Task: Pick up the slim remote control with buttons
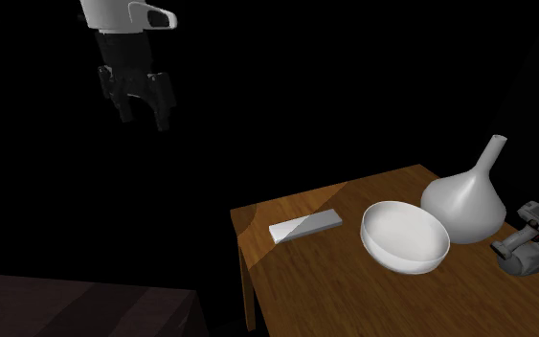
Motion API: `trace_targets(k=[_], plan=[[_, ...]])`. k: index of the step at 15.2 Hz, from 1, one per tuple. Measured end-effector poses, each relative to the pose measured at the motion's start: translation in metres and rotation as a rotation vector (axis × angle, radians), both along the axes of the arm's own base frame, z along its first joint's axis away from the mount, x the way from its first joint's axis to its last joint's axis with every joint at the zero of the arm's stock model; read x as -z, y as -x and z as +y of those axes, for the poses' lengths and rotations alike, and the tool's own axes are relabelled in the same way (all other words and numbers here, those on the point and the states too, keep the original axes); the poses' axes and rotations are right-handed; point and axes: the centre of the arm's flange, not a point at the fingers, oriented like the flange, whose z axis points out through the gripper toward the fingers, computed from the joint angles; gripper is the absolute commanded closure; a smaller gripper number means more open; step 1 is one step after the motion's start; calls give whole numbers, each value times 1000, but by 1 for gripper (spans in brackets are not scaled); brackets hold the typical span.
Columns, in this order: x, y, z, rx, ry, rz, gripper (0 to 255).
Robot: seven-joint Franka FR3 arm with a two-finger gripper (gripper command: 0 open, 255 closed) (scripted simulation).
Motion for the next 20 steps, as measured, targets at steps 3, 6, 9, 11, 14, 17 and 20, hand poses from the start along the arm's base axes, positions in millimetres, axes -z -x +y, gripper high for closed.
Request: trace_targets(k=[3,6,9,11,14,17,20], plan=[[31,-17,-24,68,2,0,0],[55,-29,-54,137,5,-2,0],[79,-44,-81,205,8,-5,0],[94,-51,-98,251,9,-5,0],[121,-64,-128,319,12,-7,0],[150,-71,-157,387,14,-7,0],[175,-77,-186,456,17,-9,0]])
